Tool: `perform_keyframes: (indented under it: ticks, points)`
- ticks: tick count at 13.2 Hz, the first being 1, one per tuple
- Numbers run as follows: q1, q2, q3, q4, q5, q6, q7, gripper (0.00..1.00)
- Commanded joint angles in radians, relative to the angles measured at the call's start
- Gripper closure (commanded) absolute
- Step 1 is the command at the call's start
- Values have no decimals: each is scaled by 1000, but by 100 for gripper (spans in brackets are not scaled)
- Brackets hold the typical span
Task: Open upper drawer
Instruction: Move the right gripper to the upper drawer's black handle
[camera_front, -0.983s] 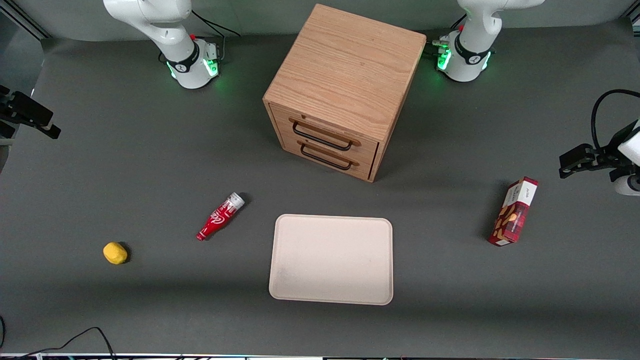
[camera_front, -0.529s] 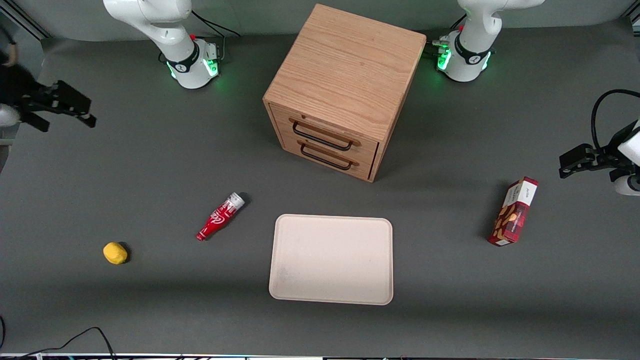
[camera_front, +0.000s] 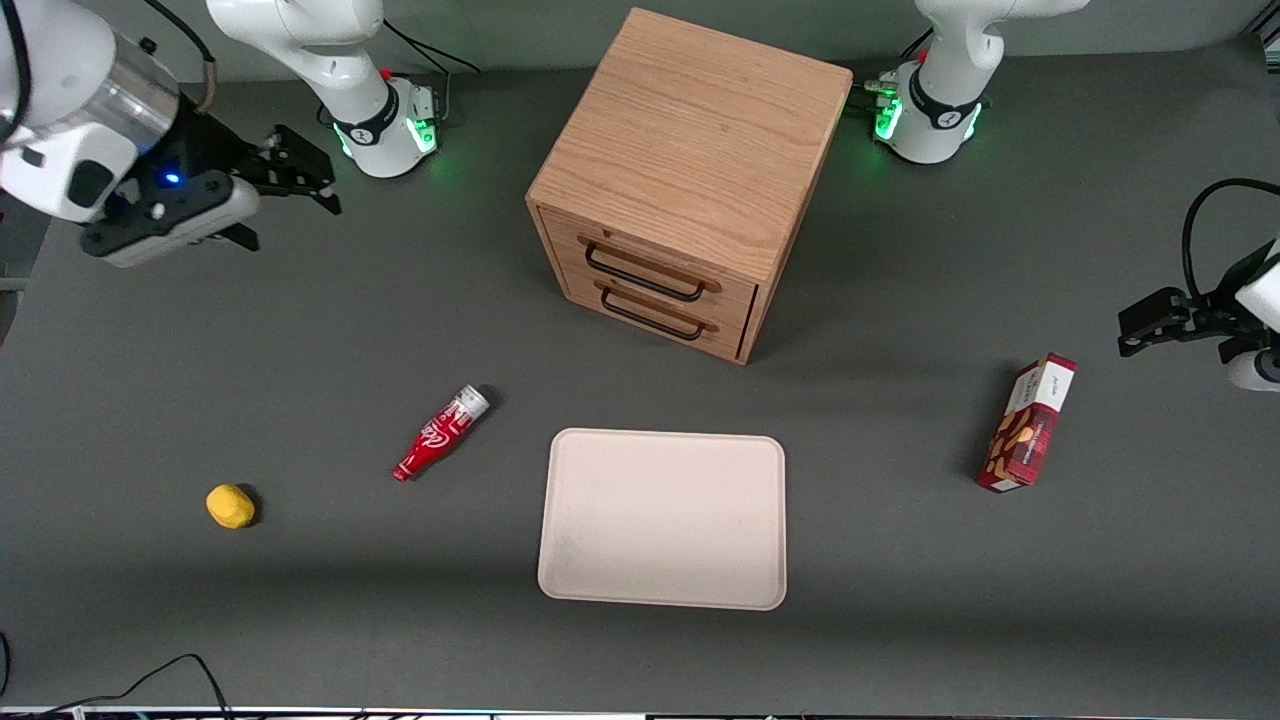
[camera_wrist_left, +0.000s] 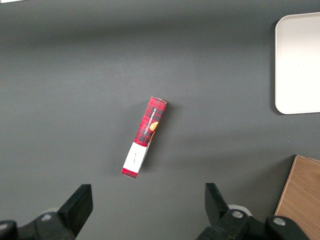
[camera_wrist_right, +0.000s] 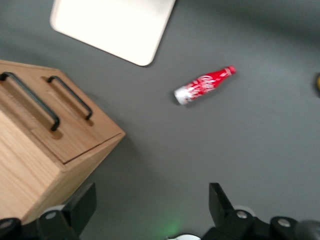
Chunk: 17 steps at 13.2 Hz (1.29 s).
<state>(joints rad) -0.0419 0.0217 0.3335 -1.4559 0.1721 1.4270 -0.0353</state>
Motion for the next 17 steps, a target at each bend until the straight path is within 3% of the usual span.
perform_keyframes:
  ticks: [1,8,10,17]
  points:
    - [-3,33,86,-15,29,58,-26,0]
    - [2,171,287,-136,12,323,-29,0]
    - [2,234,337,-136,-37,394,-28,0]
    - [62,329,358,-147,-43,566,-15,0]
